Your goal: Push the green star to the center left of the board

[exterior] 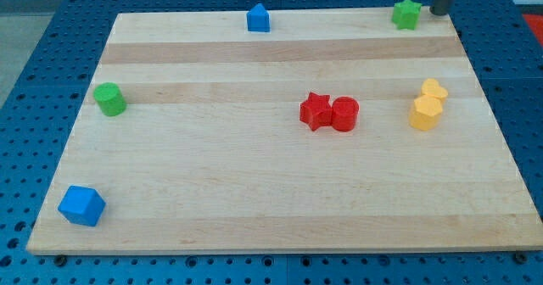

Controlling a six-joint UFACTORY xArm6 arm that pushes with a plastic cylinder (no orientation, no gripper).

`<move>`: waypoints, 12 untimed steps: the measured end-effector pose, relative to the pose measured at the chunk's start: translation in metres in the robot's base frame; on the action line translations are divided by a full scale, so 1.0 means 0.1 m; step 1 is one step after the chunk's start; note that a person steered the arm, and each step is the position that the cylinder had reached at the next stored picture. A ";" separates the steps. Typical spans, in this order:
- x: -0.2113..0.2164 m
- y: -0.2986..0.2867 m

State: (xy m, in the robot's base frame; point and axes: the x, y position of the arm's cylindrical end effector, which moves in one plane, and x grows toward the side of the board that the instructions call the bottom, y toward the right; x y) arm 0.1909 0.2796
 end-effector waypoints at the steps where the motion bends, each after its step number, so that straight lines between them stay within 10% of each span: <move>1: 0.04 -0.21; 12: 0.76 -1.34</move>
State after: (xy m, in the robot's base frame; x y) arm 0.2672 0.1455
